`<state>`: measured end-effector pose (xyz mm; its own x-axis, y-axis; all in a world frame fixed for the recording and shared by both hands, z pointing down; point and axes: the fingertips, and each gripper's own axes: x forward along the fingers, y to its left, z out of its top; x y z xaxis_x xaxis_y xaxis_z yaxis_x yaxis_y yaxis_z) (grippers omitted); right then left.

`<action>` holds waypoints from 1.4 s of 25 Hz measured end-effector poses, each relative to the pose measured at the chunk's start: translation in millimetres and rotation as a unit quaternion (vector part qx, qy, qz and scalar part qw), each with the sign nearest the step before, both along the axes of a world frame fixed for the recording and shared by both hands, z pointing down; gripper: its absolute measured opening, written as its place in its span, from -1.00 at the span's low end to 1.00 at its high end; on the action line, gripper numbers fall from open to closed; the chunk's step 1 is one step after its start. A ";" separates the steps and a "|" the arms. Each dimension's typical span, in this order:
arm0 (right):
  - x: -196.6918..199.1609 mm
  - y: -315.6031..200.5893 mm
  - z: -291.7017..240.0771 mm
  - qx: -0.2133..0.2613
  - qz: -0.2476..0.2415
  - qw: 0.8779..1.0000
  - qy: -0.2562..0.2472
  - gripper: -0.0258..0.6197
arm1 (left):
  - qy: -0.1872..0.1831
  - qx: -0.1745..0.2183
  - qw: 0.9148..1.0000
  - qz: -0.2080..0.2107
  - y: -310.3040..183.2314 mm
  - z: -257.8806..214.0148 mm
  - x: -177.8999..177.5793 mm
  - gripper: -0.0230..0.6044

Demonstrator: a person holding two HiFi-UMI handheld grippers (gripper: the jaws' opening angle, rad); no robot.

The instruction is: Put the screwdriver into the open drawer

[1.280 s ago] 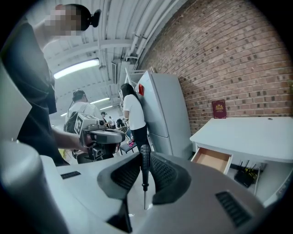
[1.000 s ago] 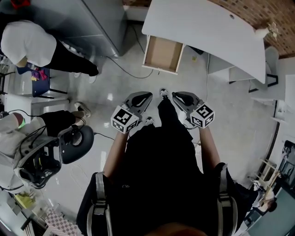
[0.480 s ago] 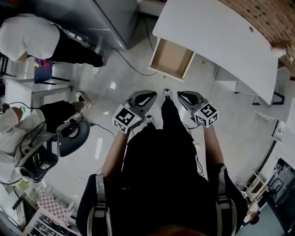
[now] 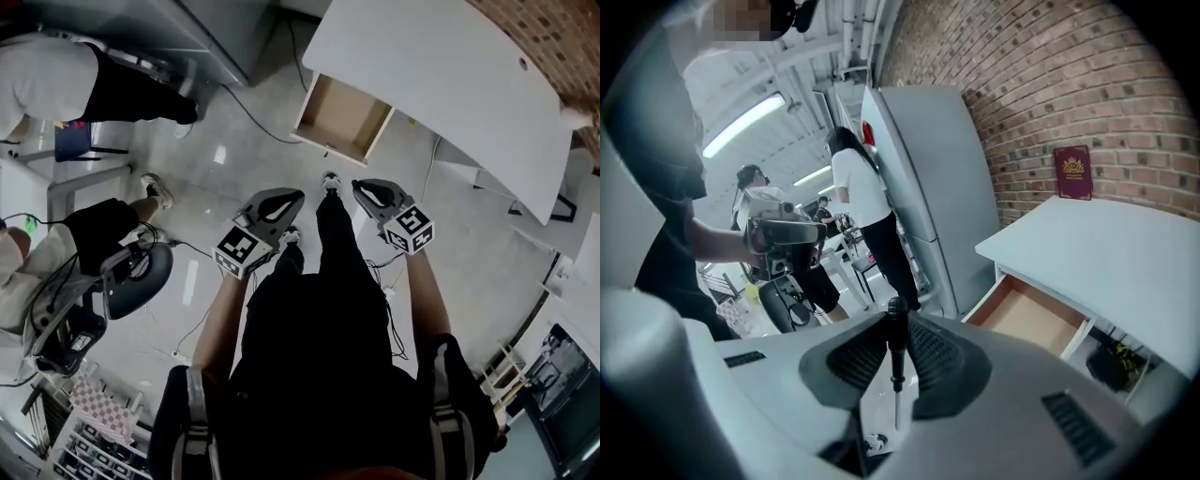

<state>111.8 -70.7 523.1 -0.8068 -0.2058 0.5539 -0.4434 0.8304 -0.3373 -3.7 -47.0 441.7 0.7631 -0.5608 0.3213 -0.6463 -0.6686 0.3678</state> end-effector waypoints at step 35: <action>-8.2 -95.6 177.8 -0.013 -0.097 0.991 0.095 -0.54 | 0.014 -0.065 0.994 -0.084 -47.4 101.8 15.4 -0.87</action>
<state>103.5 -166.3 700.9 -0.7104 -0.0405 0.7027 -0.3342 0.8980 -0.2861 11.7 -94.4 543.4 0.6715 -0.6368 0.3790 -0.7334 -0.4979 0.4628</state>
